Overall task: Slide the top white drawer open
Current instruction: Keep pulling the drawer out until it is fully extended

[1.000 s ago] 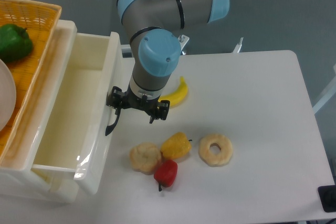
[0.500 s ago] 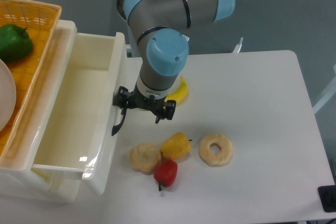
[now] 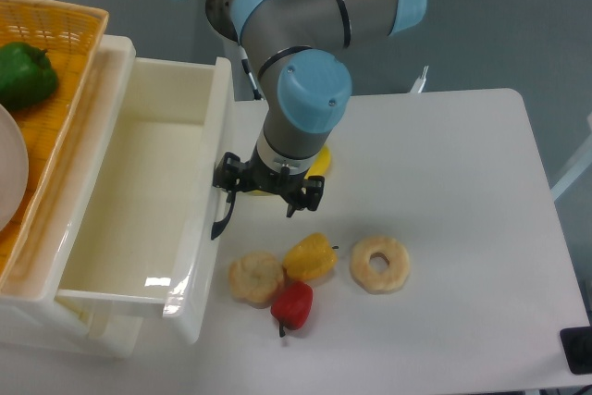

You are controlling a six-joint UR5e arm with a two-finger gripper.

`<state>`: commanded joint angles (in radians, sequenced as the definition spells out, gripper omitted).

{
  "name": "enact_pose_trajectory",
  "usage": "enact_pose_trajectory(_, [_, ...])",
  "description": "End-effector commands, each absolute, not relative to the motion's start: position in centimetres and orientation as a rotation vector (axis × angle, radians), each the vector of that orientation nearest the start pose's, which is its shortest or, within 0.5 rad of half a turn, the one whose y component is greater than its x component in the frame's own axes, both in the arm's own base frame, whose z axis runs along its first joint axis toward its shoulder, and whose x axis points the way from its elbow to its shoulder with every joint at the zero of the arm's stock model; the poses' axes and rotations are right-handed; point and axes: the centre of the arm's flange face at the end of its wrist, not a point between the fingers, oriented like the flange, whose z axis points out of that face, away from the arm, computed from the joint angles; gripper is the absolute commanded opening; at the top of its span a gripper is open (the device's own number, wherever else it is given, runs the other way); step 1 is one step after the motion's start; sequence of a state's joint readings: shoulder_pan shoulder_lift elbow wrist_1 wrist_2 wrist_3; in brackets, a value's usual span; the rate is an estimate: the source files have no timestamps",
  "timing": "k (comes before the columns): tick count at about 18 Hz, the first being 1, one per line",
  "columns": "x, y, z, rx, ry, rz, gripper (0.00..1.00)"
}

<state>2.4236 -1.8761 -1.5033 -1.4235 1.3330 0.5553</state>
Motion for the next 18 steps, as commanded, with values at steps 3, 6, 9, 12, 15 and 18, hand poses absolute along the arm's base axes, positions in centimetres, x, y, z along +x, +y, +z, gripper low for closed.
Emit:
enact_pose_trajectory(3, [-35.6,50.8,37.2,-2.991,-0.483,-0.359,1.00])
enact_pose_trajectory(6, [-35.9,50.7,37.0,-2.992,-0.488,-0.362,1.00])
enact_pose_trajectory(9, [-36.6,50.3,36.8,-2.988,-0.510,-0.369,1.00])
enact_pose_trajectory(12, [-37.0,50.2,36.4,-2.988,-0.524,-0.382,1.00])
enact_pose_trajectory(15, [-37.0,50.4,36.0,-2.978,-0.532,-0.408,1.00])
enact_pose_trajectory(18, [-37.8,50.0,36.1,-2.931,-0.560,-0.457,1.00])
